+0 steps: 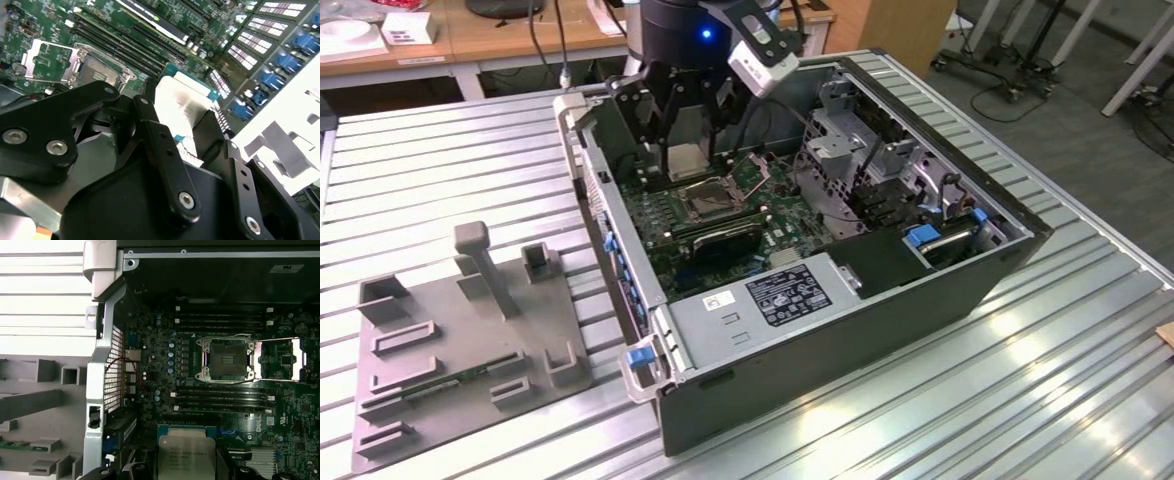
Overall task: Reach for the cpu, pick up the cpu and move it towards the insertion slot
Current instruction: 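Pick up the cpu and move it towards the insertion slot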
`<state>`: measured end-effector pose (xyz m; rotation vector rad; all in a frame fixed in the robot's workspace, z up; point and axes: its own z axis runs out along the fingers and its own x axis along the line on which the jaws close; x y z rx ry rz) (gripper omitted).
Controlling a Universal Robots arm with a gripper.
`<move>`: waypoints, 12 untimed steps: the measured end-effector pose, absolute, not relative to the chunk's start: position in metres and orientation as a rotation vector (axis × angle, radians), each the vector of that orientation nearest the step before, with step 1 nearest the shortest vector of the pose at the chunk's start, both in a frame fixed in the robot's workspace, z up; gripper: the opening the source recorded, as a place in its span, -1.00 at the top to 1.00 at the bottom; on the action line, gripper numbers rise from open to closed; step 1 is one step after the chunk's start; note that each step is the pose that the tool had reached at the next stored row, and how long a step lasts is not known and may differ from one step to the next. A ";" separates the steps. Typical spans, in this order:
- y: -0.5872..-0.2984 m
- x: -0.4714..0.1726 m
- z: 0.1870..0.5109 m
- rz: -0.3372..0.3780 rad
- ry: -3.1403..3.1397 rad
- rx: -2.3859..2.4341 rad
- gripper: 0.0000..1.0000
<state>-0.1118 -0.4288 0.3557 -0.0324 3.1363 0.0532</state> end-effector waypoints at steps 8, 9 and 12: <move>-0.427 -0.089 0.354 0.053 3.136 -0.032 -0.08; -0.427 -0.086 0.354 0.053 3.136 -0.032 -0.08; -0.426 -0.078 0.353 0.053 3.136 -0.032 -0.08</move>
